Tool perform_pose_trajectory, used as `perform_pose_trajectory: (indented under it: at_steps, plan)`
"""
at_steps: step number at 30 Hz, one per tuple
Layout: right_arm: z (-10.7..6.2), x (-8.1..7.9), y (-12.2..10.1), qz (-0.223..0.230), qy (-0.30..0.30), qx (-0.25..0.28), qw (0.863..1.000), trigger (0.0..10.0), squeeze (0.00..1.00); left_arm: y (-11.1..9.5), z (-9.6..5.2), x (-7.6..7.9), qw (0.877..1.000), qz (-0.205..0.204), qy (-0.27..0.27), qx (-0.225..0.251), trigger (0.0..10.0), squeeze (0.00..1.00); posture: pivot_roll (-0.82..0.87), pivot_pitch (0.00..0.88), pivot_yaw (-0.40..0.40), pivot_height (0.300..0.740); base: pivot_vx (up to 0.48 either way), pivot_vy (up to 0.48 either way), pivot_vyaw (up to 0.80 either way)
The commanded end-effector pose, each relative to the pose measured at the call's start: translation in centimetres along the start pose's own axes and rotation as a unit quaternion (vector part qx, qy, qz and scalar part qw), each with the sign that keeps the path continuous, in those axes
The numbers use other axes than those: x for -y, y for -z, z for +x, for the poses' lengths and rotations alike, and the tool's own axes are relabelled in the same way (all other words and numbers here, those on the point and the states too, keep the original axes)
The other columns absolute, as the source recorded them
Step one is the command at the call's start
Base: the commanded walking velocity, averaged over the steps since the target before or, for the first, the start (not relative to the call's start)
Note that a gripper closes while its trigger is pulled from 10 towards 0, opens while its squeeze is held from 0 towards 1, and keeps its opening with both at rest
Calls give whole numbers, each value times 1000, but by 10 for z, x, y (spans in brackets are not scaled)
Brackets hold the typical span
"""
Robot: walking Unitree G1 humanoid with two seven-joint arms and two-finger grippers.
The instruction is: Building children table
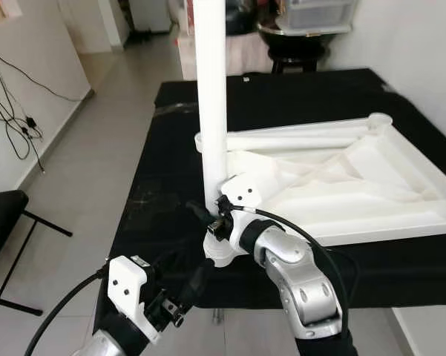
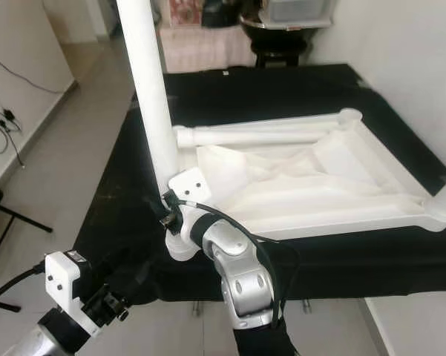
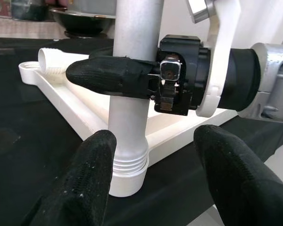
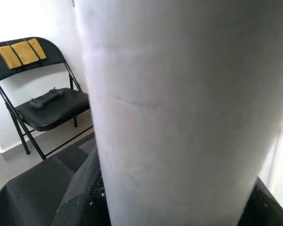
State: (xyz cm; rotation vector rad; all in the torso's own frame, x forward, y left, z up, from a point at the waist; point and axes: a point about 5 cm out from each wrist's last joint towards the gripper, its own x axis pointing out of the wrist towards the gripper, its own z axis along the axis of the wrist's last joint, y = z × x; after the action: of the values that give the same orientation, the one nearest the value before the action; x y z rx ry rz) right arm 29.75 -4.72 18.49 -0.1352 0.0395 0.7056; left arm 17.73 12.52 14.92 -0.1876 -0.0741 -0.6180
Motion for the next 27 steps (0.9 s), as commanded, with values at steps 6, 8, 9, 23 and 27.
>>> perform_pose_trajectory:
  at_steps: [6,8,9,23,27]
  plan:
    - [8,9,-14,33,-122,15,992,10000,1000,4,-3,-2,1000,7,-12,-14,10000,0,57,130,31,740,0,0,0]
    - [6,6,-26,24,-175,37,984,10000,1000,4,-3,-2,1000,6,-11,-14,10000,0,58,129,29,740,0,0,0]
    - [6,6,-26,24,-175,37,984,10000,1000,4,-3,-2,1000,6,-11,-14,10000,0,58,129,29,740,0,0,0]
    - [10,24,-46,-139,-412,9,900,10000,0,5,-4,3,1000,6,-13,-13,10000,0,85,126,13,740,0,0,0]
    - [10,25,-49,-129,-461,2,878,0,0,6,-5,4,1000,5,-13,-15,10000,0,86,125,14,740,0,0,0]
